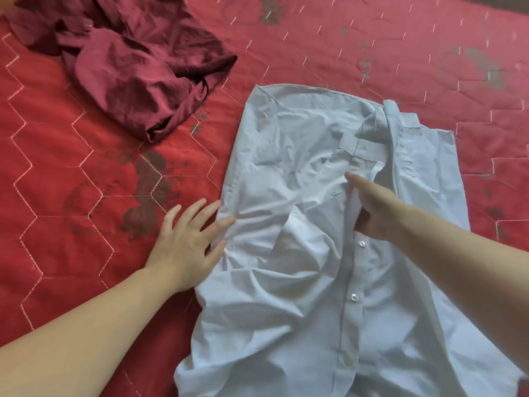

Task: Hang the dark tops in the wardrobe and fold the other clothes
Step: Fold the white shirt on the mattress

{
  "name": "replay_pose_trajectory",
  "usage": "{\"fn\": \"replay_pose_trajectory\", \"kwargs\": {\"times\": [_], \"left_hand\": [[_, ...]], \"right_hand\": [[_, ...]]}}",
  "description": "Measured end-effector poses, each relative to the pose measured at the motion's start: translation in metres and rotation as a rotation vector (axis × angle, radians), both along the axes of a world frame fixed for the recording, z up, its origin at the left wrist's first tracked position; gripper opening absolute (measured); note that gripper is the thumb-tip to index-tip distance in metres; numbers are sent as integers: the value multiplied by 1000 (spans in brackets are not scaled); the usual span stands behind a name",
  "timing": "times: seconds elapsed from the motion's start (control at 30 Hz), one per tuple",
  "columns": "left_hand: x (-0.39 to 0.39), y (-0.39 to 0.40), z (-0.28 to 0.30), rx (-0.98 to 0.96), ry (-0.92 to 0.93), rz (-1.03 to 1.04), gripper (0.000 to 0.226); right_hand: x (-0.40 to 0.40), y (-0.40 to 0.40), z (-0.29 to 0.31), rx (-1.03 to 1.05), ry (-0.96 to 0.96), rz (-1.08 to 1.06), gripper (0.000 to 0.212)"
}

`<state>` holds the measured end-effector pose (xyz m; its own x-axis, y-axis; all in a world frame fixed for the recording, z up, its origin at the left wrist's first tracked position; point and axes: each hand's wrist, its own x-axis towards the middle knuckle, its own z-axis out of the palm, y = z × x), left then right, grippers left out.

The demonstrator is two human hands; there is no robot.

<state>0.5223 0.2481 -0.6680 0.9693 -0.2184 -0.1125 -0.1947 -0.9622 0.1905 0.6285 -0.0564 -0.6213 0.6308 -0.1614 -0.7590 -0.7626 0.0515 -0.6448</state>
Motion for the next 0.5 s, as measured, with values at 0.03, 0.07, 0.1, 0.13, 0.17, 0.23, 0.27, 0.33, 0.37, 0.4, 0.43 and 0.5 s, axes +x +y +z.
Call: {"fn": "replay_pose_trajectory", "kwargs": {"times": [0.03,0.07,0.1,0.13,0.17,0.23,0.27,0.33,0.37,0.4,0.43,0.5], "left_hand": [[1,6,-4,10,39,-3,58],[1,12,-9,6,51,3,60],[-1,16,-14,6,37,-2,59],[-1,17,-16,19,33,-14,58],[-1,18,-17,30,16,-26,57],[1,18,-19,12,3,-33,56],[1,19,-19,6,0,-35,56],[1,20,-20,-12,-4,-40,58],[1,22,-22,-22,-19,-44,58],[1,23,-23,-35,-29,-47,57],[1,23,-24,-53,-39,-48,57],[2,24,-27,-85,-68,-50,54]], "right_hand": [[7,8,4,24,-11,23,27],[15,19,8,34,-31,67,23],[24,31,14,33,-69,121,17],[35,42,20,31,-126,169,13],[47,52,29,38,-196,198,11],[71,70,48,119,-336,200,14],[84,76,56,177,-389,169,13],[108,80,62,248,-435,85,14],[119,79,59,237,-426,60,17],[126,76,52,194,-391,60,23],[131,72,43,127,-331,83,29],[132,61,20,-18,-180,143,32]]}}
